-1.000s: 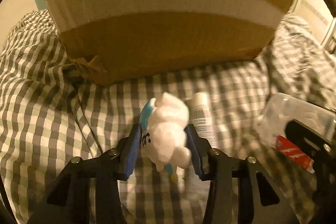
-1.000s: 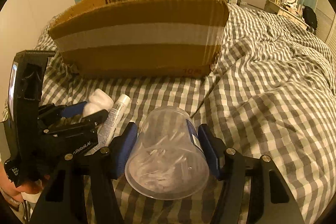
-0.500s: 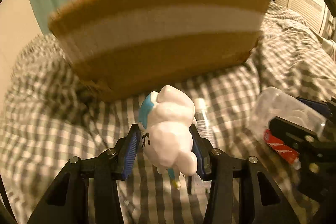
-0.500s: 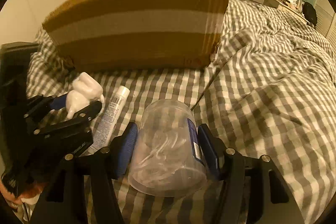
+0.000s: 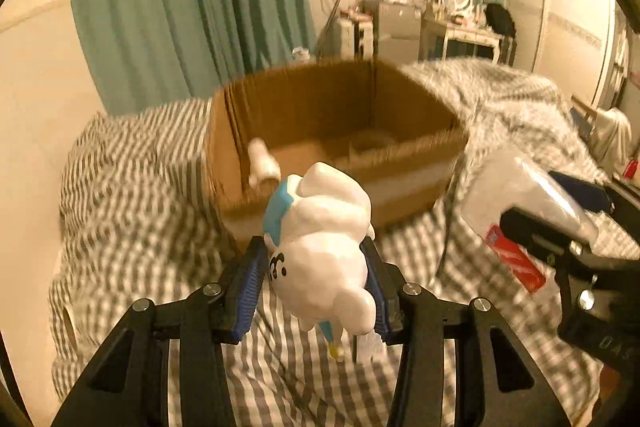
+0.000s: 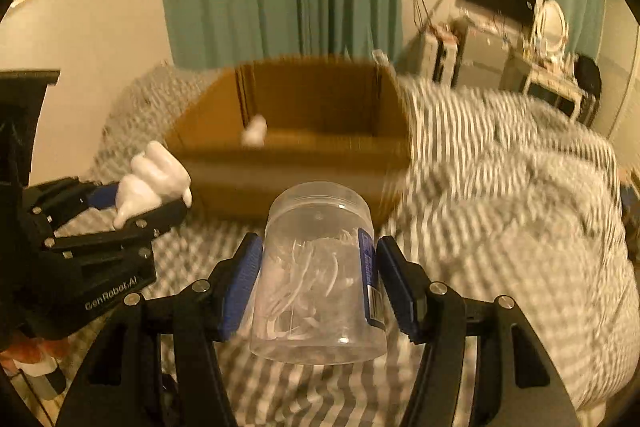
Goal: Organize objects
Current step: 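Carry the figurine with the left tool while the right tool carries the jar over the box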
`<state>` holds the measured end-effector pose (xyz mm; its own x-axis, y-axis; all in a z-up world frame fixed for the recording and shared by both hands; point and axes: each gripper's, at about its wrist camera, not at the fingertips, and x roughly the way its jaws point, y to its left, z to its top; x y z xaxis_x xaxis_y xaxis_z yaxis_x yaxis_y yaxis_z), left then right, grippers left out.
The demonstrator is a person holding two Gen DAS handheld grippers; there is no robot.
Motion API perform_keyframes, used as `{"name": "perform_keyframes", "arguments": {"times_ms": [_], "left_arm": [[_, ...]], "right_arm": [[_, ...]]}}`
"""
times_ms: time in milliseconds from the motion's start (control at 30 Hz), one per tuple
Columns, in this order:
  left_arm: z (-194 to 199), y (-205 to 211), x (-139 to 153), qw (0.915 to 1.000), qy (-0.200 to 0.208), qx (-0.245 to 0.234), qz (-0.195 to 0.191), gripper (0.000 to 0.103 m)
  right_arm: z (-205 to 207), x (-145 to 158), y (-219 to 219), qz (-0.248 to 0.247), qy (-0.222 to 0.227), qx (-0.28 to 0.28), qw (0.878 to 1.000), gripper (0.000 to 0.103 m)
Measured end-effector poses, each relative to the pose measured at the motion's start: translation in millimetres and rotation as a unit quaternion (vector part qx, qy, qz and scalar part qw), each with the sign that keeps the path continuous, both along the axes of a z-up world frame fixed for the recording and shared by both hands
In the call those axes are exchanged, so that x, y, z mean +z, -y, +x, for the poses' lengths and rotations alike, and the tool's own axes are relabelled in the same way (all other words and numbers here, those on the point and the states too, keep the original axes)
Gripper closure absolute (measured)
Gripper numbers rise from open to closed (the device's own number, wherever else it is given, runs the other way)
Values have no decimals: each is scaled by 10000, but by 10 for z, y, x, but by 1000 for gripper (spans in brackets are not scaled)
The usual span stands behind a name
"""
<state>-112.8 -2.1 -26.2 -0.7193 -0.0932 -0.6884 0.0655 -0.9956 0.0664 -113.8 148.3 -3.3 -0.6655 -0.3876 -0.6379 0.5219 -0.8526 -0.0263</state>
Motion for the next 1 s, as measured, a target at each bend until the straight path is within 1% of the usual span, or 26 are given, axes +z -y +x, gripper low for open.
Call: {"name": "perform_keyframes", "arguments": {"times_ms": [67, 100, 200, 267, 333, 400, 500, 600, 733, 800, 900, 1000], "left_arm": [[-64, 17, 183, 9998, -174, 8, -50, 56], [-135, 29, 310, 9996, -284, 11, -82, 56], [-336, 83, 546, 9990, -435, -14, -121, 56], [-488, 129, 633, 9987, -463, -54, -195, 56], [-691, 213, 698, 9980, -540, 96, -311, 56], [-899, 298, 703, 9985, -492, 106, -236, 56], [-1193, 387, 620, 9990, -370, 121, -225, 56], [-1482, 469, 461, 9996, -183, 115, -205, 56], [-1782, 562, 195, 9997, 87, 145, -174, 56], [-1913, 607, 44, 9994, 229, 175, -202, 56], [-2093, 640, -114, 9988, 373, 231, -206, 56], [-2219, 682, -209, 9985, 477, 256, -112, 56]], "right_arm": [[-91, 221, 33, -119, -139, 80, 9998, 44], [-169, 382, 58, -251, -201, 156, 9994, 44], [-322, 680, 159, -438, -284, 277, 9983, 44], [-499, 841, 240, -436, -389, 320, 9978, 44], [-654, 934, 291, -421, -457, 333, 9975, 44], [-909, 1010, 378, -413, -478, 301, 9975, 44], [-1219, 979, 480, -405, -436, 278, 9978, 44], [-1504, 847, 651, -300, -310, 332, 9985, 44], [-1899, 538, 856, -163, -49, 404, 9990, 44], [-2048, 380, 891, -124, 81, 418, 9990, 44], [-2280, 141, 950, 78, 275, 377, 9989, 44], [-2413, -52, 1005, 183, 394, 455, 9980, 44]]}}
